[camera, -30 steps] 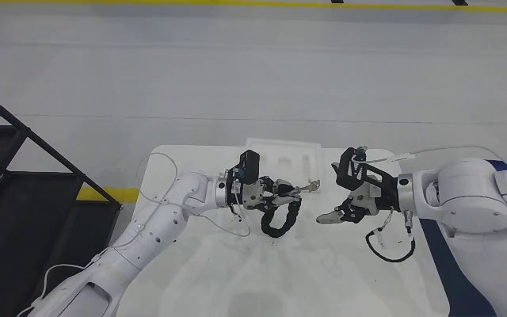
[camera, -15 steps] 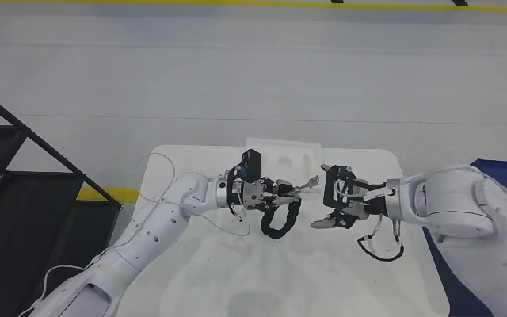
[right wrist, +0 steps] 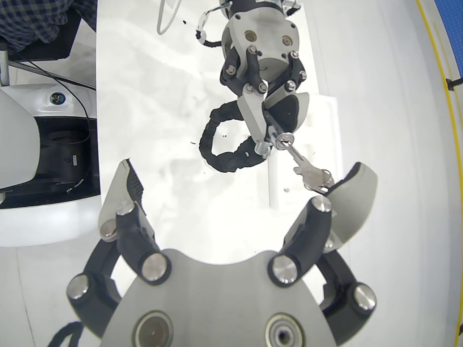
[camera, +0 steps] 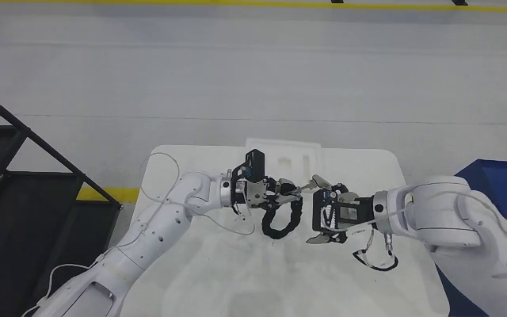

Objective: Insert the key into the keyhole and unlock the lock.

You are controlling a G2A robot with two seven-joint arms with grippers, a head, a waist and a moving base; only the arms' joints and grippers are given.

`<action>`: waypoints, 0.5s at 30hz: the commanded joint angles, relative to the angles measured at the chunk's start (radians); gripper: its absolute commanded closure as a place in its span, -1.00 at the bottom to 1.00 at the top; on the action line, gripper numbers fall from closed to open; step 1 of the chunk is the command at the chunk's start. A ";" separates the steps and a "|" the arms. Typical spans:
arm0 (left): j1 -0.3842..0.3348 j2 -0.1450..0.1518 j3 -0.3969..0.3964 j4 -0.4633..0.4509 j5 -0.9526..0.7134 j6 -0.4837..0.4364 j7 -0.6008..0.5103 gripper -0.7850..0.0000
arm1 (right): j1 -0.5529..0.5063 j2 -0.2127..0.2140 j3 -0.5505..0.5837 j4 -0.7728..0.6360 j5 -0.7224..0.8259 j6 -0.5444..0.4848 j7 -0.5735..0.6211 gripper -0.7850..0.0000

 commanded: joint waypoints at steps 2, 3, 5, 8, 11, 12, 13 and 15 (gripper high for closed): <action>0.002 -0.003 -0.003 0.004 0.007 0.003 0.007 1.00 | 0.003 0.006 -0.001 -0.009 0.007 0.004 0.003 -1.00; 0.003 -0.004 -0.004 0.005 0.009 0.003 0.010 1.00 | 0.002 0.007 -0.002 -0.011 0.012 0.004 0.004 -1.00; 0.004 -0.006 -0.006 0.004 0.016 0.004 0.014 1.00 | 0.003 0.011 -0.008 -0.009 0.026 -0.001 -0.001 -1.00; 0.003 -0.008 -0.008 0.002 0.032 -0.004 0.015 1.00 | 0.013 0.018 -0.015 0.003 0.026 -0.003 -0.003 -1.00; 0.004 -0.009 -0.010 0.000 0.055 -0.018 0.017 1.00 | 0.031 0.024 -0.006 0.017 0.018 -0.031 -0.031 -1.00; 0.005 -0.010 -0.011 -0.002 0.061 -0.024 0.019 1.00 | 0.036 0.027 -0.001 0.023 0.011 -0.046 -0.046 -1.00; 0.006 -0.010 -0.012 -0.002 0.066 -0.031 0.021 1.00 | 0.039 0.030 0.004 0.031 0.002 -0.059 -0.059 -1.00; 0.008 -0.010 -0.014 -0.001 0.076 -0.042 0.024 1.00 | 0.044 0.035 0.017 0.046 -0.017 -0.085 -0.085 -1.00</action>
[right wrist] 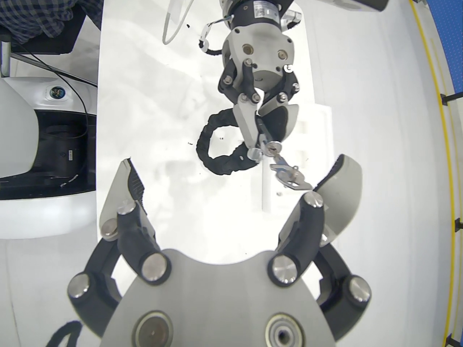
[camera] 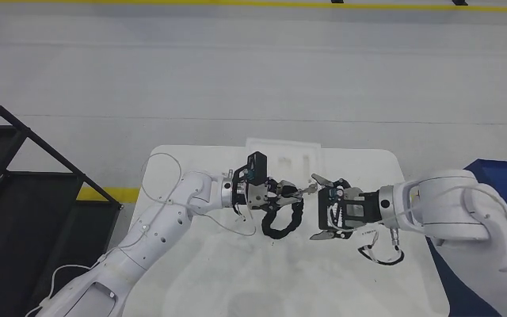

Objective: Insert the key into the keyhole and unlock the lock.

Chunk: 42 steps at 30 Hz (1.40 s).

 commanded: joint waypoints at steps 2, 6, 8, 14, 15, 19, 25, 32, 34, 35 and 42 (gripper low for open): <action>0.002 -0.001 -0.002 0.001 0.011 -0.010 0.002 1.00 | 0.003 0.006 0.014 0.020 -0.026 -0.034 -0.034 -1.00; 0.003 -0.002 0.005 -0.005 0.019 -0.010 0.004 1.00 | 0.001 0.009 0.021 0.033 -0.070 -0.064 -0.067 0.04; 0.002 -0.002 0.009 -0.010 0.021 -0.010 0.004 1.00 | 0.000 0.009 0.019 0.033 -0.102 -0.069 -0.080 0.18; -0.002 0.001 0.020 -0.011 0.018 -0.010 0.007 1.00 | -0.009 0.008 0.007 0.006 -0.219 -0.062 -0.113 0.33; -0.003 0.002 0.021 -0.011 0.017 -0.010 0.008 1.00 | -0.011 0.008 0.005 0.003 -0.233 -0.062 -0.119 0.33; -0.005 0.004 0.027 -0.014 0.016 -0.010 0.011 1.00 | -0.020 0.008 0.000 -0.008 -0.281 -0.060 -0.141 0.40; -0.008 0.008 0.035 -0.016 0.012 -0.010 0.021 1.00 | -0.041 0.007 0.003 -0.005 -0.281 -0.027 -0.195 1.00; -0.011 0.012 0.048 -0.018 0.016 -0.010 0.032 1.00 | -0.060 0.012 0.022 0.031 -0.153 -0.015 -0.241 1.00; -0.013 0.012 0.053 -0.021 0.020 -0.010 0.035 1.00 | -0.075 0.013 0.025 0.054 -0.084 0.022 -0.239 1.00; -0.014 0.013 0.055 -0.024 0.023 -0.010 0.037 1.00 | -0.076 0.015 0.028 0.061 -0.050 0.039 -0.223 1.00; -0.014 0.015 0.063 -0.041 0.064 -0.010 0.070 1.00 | -0.079 0.021 0.025 0.143 0.255 0.149 -0.134 1.00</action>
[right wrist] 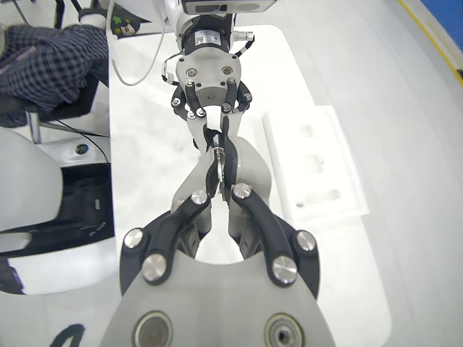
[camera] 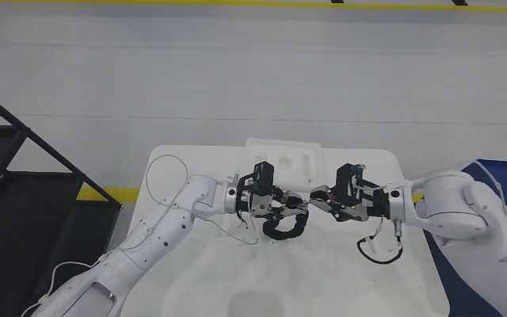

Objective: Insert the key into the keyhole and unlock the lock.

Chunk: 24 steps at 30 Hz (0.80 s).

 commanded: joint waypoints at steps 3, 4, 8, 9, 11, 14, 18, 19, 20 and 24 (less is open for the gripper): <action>0.001 0.002 -0.004 -0.009 0.031 0.000 0.017 1.00 | -0.004 0.002 0.005 0.043 0.145 0.045 0.023 1.00; 0.003 0.003 -0.007 -0.012 0.041 0.000 0.019 1.00 | -0.009 0.003 0.007 0.048 0.174 0.053 0.028 1.00; 0.013 0.004 -0.014 -0.030 0.069 0.000 0.035 1.00 | -0.025 0.006 0.009 0.064 0.277 0.089 0.076 1.00; 0.015 0.004 -0.014 -0.031 0.075 0.000 0.037 1.00 | -0.024 0.007 0.009 0.067 0.293 0.101 0.092 1.00; 0.018 0.005 -0.016 -0.034 0.085 0.000 0.042 1.00 | -0.022 0.008 0.007 0.070 0.324 0.125 0.126 1.00; 0.020 0.005 -0.020 -0.037 0.099 0.000 0.045 1.00 | -0.018 0.007 0.005 0.077 0.352 0.147 0.144 1.00; 0.027 0.005 -0.029 -0.038 0.121 0.018 0.036 1.00 | -0.016 0.006 0.005 0.078 0.358 0.146 0.146 -0.84; 0.029 0.005 -0.031 -0.038 0.125 0.023 0.034 1.00 | -0.017 0.005 0.006 0.077 0.359 0.147 0.145 -1.00; 0.031 0.005 -0.034 -0.039 0.130 0.029 0.031 1.00 | -0.019 0.005 0.008 0.076 0.359 0.148 0.145 -1.00; 0.040 0.005 -0.045 -0.047 0.140 0.042 0.031 1.00 | -0.028 0.008 0.025 0.072 0.343 0.132 0.143 -1.00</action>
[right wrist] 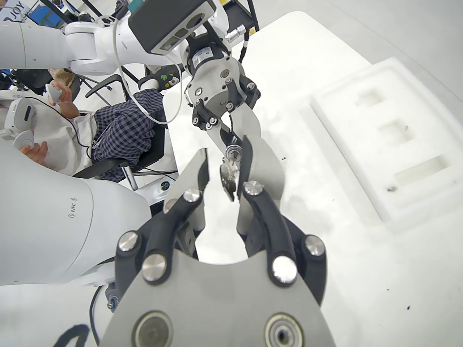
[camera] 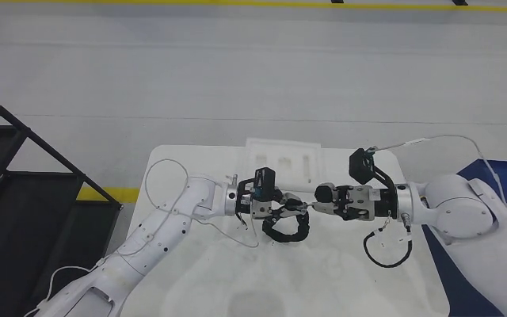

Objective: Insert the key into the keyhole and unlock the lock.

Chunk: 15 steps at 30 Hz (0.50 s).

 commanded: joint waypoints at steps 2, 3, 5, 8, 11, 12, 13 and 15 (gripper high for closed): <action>0.007 0.000 -0.010 -0.005 0.003 0.007 0.012 1.00 | -0.007 0.002 0.013 -0.001 -0.025 -0.029 0.004 -1.00; 0.010 0.000 -0.014 -0.005 0.001 0.009 0.019 1.00 | -0.011 0.003 0.019 0.004 -0.034 -0.031 -0.001 -1.00; 0.016 0.001 -0.022 -0.005 0.000 0.014 0.029 1.00 | -0.023 0.005 0.033 0.009 -0.058 -0.051 -0.016 -1.00; 0.027 0.001 -0.033 -0.002 -0.014 0.012 0.055 1.00 | -0.046 0.008 0.055 0.020 -0.094 -0.102 -0.047 -1.00; 0.035 0.000 -0.046 0.006 -0.037 0.002 0.085 1.00 | -0.068 0.009 0.059 0.038 -0.140 -0.147 -0.071 -1.00; 0.036 0.000 -0.049 0.007 -0.039 0.002 0.092 1.00 | -0.074 0.008 0.056 0.046 -0.149 -0.159 -0.083 -1.00; 0.037 -0.001 -0.053 0.007 -0.037 0.005 0.095 1.00 | -0.077 0.006 0.051 0.054 -0.160 -0.174 -0.097 -1.00; 0.039 -0.001 -0.057 0.000 -0.026 0.011 0.098 1.00 | -0.077 0.002 0.038 0.072 -0.198 -0.209 -0.126 -1.00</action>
